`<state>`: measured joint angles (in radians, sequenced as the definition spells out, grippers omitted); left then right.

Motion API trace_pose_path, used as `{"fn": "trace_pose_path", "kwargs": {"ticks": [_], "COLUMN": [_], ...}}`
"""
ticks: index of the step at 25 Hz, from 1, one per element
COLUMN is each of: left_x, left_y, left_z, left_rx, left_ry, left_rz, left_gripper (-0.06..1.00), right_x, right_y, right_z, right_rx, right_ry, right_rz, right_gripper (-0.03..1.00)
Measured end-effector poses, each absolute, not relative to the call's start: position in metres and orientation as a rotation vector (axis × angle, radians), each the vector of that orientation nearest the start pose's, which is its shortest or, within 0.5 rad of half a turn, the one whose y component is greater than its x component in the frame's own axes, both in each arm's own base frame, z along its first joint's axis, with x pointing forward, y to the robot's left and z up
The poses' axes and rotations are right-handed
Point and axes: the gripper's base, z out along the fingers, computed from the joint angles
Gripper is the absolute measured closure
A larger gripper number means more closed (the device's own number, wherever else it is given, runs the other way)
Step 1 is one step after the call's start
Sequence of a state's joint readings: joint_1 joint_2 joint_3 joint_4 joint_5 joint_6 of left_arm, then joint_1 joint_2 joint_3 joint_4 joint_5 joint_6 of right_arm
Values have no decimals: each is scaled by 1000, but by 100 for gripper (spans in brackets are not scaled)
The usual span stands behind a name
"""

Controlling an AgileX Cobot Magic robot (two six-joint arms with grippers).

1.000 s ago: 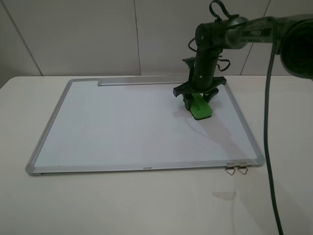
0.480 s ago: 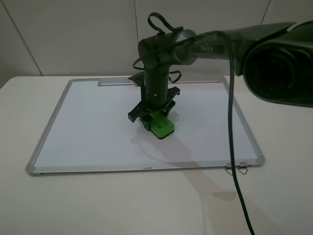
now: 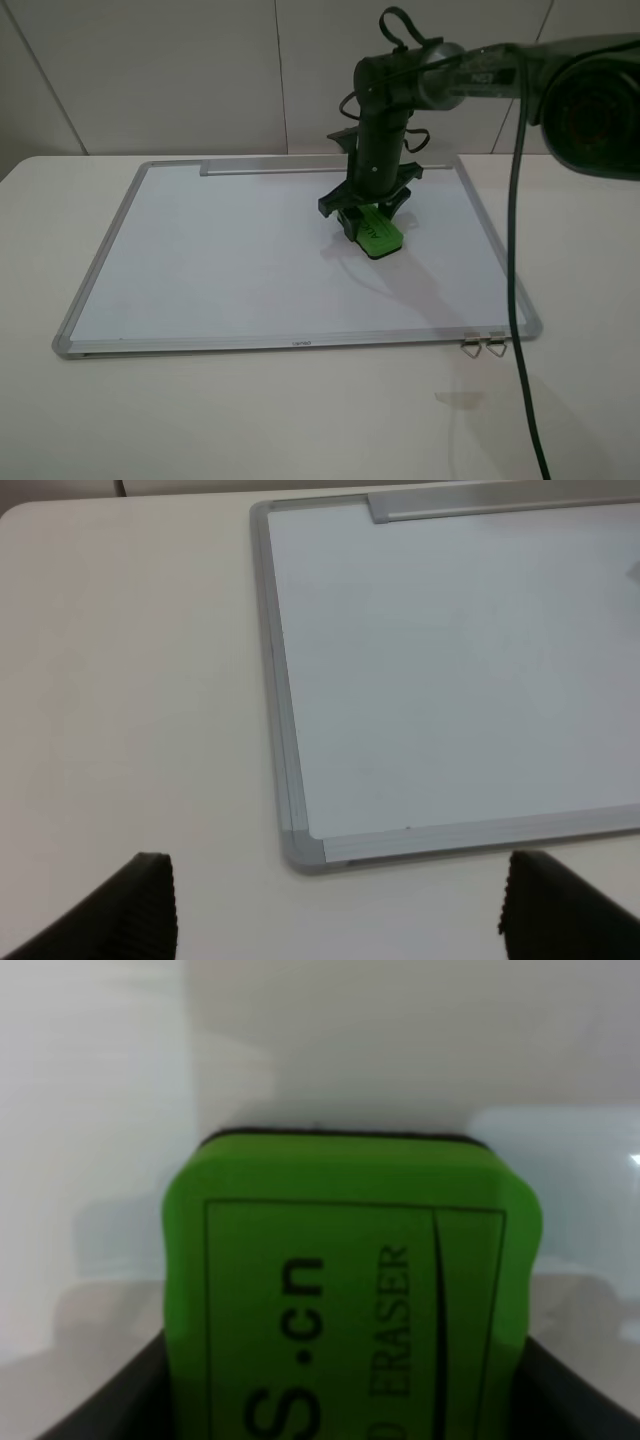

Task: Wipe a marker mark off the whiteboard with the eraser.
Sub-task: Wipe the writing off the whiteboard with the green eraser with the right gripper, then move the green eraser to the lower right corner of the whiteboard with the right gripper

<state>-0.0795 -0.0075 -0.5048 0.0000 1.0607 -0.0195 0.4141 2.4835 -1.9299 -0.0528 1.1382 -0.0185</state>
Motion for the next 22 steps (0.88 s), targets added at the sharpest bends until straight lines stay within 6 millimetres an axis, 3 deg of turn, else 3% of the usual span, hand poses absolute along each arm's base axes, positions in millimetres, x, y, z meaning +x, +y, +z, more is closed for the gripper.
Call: {"fn": "trace_pose_path", "kwargs": {"ticks": [6,14,22], "left_x": [-7,-7,-7], "left_y": [1,1,1], "left_z": [279,279,279], "left_rx": [61,61,61], "left_ry": [2032,2032,2032], "left_rz": [-62,-62,-62], "left_gripper": [26,26,26], "right_x": [454,455,446], "right_y": [144,143,134], "right_z": [82,86,124], "right_rx": [-564,-549,-400], "right_ry": [3138,3150,3147], "right_rz": [-87,-84,-74], "right_gripper": [37,37,38]}}
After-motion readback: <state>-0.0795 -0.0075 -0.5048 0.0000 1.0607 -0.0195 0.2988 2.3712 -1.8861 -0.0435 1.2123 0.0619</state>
